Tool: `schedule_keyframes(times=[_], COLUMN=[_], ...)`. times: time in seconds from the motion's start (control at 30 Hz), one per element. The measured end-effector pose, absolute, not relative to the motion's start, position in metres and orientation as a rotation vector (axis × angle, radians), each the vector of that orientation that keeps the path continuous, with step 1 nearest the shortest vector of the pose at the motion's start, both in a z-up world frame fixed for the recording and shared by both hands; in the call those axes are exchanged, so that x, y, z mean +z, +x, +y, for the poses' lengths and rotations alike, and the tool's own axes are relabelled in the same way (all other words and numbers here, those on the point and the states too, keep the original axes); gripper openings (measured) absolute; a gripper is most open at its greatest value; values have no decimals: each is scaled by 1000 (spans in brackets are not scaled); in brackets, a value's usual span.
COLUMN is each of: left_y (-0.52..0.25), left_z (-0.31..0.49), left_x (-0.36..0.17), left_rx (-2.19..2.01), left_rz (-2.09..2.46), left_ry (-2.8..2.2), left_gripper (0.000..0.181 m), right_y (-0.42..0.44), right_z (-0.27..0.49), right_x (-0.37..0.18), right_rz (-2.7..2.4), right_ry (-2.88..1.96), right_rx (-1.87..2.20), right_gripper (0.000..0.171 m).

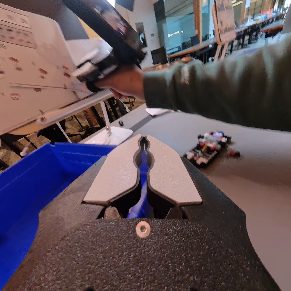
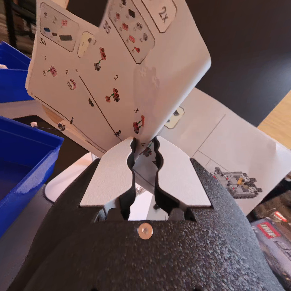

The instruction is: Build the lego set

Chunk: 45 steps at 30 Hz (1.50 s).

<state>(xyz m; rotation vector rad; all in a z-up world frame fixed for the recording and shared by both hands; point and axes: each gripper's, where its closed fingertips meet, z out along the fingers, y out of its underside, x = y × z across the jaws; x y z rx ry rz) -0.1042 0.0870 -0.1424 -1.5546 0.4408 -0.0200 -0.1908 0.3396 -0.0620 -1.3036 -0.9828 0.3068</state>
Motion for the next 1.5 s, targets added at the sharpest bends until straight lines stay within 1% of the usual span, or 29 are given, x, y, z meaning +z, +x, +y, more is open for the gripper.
schedule_keyframes(times=[0.07,0.17,0.23,0.33,0.37,0.43,0.5,0.63,0.73,0.83,0.9,0.97,1.03,1.1,1.2,1.3,1.43,1.5], left_y=[-113,-141,-162,-203,-210,-213,-201,-136,-92,-68,-63,-61,-65,-72,-87,-98,-96,-94], left_z=[100,139,173,228,244,270,288,305,316,331,340,345,346,343,338,334,335,336], left_x=[-112,-74,-59,-61,-67,-76,-77,-62,-64,-75,-84,-94,-97,-98,-101,-105,-110,-110], left_rx=[-44,-90,-164,-142,-157,-187,-199,-199,-216,-236,-241,-273,-278,-257,-224,-200,-203,-206], left_rz=[386,264,158,17,5,20,88,347,455,500,511,516,507,493,478,496,522,526], left_ry=[-1545,-1618,-1672,-1727,-1750,-1780,-1764,-1651,-1641,-1672,-1707,-1754,-1780,-1796,-1829,-1828,-1826,-1811], left_gripper=[0,16,30,40,46,52,53,40,35,38,42,45,46,46,48,49,50,50], right_y=[-186,-177,-172,-163,-158,-146,-131,-97,-66,-35,-25,-30,-48,-68,-81,-72,-57,-65], right_z=[343,349,354,362,365,373,380,383,374,361,345,331,323,322,329,326,301,265], right_x=[-66,-70,-75,-81,-81,-82,-83,-72,-45,-14,4,11,5,-7,-13,7,39,49], right_rz=[-981,-945,-918,-876,-852,-813,-779,-693,-633,-587,-611,-699,-822,-913,-914,-801,-706,-811], right_ry=[-1335,-1390,-1444,-1517,-1533,-1563,-1582,-1538,-1408,-1283,-1205,-1176,-1189,-1208,-1232,-1134,-974,-780], right_rx=[391,542,654,790,841,899,937,1024,1061,1024,967,894,829,760,615,372,386,430], right_gripper=[20,20,19,17,16,15,15,16,18,23,24,23,24,20,19,14,15,10])
